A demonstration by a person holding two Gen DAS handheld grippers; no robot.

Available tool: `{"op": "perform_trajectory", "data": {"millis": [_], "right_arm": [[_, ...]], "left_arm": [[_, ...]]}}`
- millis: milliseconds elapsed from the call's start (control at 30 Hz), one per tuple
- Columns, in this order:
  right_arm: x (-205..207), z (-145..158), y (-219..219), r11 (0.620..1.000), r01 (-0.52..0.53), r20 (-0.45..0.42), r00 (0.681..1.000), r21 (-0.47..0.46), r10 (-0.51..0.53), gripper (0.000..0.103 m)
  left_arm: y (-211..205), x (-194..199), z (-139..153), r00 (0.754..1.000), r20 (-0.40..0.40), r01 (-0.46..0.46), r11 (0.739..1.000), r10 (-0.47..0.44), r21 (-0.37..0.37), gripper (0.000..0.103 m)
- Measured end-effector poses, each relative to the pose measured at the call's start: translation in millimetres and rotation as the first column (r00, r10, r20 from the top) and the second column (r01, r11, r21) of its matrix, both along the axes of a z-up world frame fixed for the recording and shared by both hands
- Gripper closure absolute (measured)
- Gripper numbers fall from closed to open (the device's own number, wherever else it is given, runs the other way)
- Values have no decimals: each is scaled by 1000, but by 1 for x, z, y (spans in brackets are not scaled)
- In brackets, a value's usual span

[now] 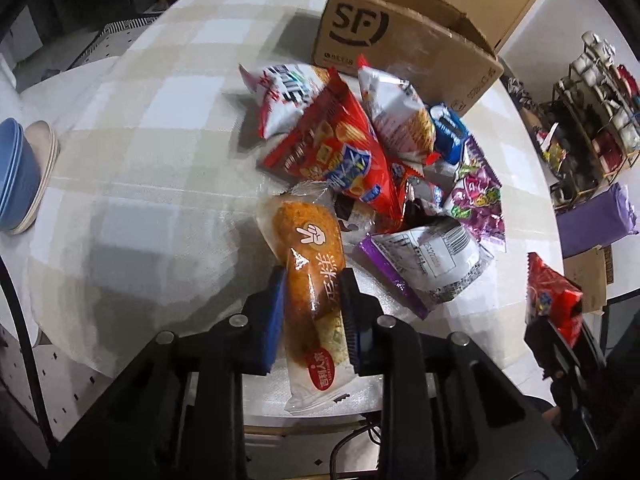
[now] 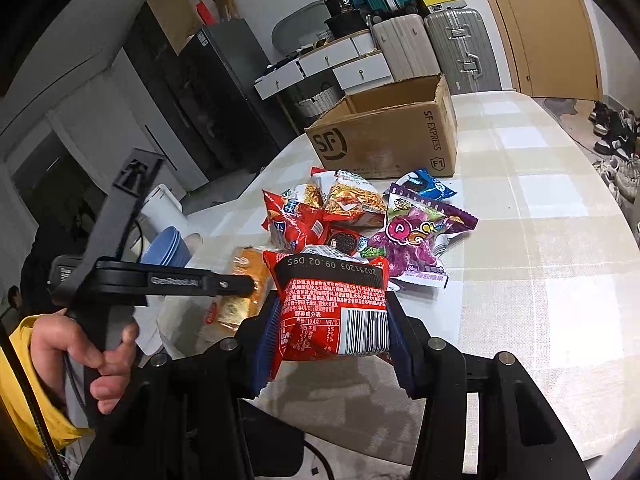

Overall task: Organize snacks
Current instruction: 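Lift the pastry with the left tool while the right tool carries the red bag toward the box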

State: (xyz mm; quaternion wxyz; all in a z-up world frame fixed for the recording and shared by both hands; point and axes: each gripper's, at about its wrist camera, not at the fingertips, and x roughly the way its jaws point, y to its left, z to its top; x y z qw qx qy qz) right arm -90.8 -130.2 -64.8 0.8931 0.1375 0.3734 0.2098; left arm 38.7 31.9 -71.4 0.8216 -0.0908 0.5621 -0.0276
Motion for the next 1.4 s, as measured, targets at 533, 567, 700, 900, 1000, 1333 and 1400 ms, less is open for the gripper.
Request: {"op": "perform_trajectory", "data": {"millis": [533,567,700,900,1000,1333,1400], "right_arm": [[17,14,-7,997,22,-3,1000,80,-21,54],[22,20,-8,996,25,1,1000,90,-25,54],[40,40,-13,991,34,6,999,126,-35,54],[78,85,-13,993,34,66,997,112,-42,54],[102,99,-14,994,34,72,997,104,-41,54],[209,111,-16,991,40,8,999,127,-42,54],[231,105,-17,990,44,-13,999,131,-43,54]], "left_arm": [[48,-15,63,989,148,11,992,9,-129,80],[49,-12,69,987,162,12,991,9,-134,80],[50,2,99,977,214,36,989,-4,-147,80],[38,41,136,964,262,82,987,-43,-140,80],[31,70,149,961,274,90,986,-47,-144,80],[-5,189,163,966,250,111,984,-73,-141,80],[-14,215,159,968,240,109,986,-77,-126,80]]}}
